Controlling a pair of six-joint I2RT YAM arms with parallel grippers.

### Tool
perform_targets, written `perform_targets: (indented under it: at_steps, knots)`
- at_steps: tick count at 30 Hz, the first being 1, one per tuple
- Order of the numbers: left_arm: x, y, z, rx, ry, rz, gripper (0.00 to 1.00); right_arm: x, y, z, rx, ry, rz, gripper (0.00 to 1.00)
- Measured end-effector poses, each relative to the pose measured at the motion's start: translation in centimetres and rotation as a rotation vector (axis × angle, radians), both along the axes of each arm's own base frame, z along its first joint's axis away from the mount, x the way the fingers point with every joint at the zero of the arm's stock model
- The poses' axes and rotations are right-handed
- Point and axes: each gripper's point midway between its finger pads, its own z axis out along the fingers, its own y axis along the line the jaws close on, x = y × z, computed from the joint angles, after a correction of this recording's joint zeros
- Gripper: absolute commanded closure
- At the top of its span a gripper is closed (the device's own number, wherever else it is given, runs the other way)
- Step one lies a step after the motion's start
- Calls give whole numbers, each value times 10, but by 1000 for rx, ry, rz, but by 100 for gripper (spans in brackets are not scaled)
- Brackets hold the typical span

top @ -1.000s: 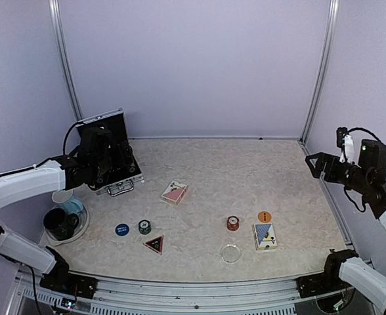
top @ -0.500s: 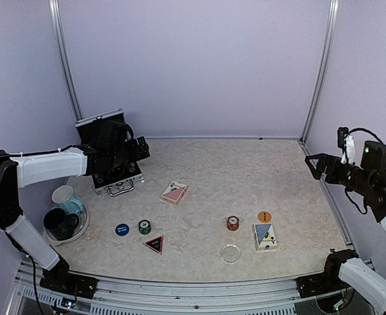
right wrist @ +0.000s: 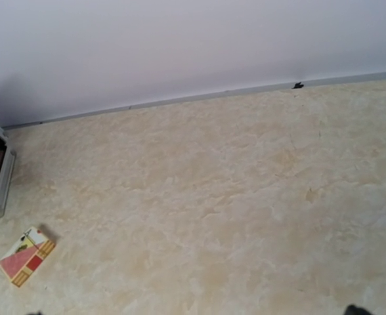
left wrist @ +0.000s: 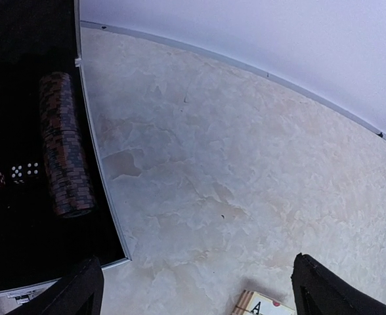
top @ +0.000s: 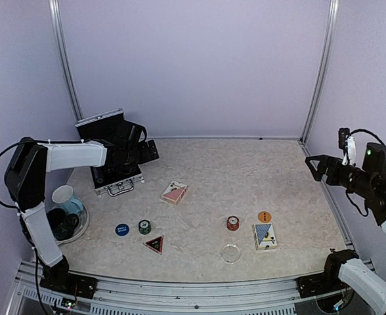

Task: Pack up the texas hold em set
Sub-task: Position the chip case at the center of the board.

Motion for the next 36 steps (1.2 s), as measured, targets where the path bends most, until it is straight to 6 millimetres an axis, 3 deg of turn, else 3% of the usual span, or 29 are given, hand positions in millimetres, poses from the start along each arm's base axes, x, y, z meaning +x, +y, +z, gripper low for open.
perform_targets:
  at_steps: [12,36]
  knots:
    - [9,10,-51,64,114,47,1,0,1,-10,4,21,3,1]
    - [34,10,-81,83,147,72,1,5,1,-14,10,32,2,1]
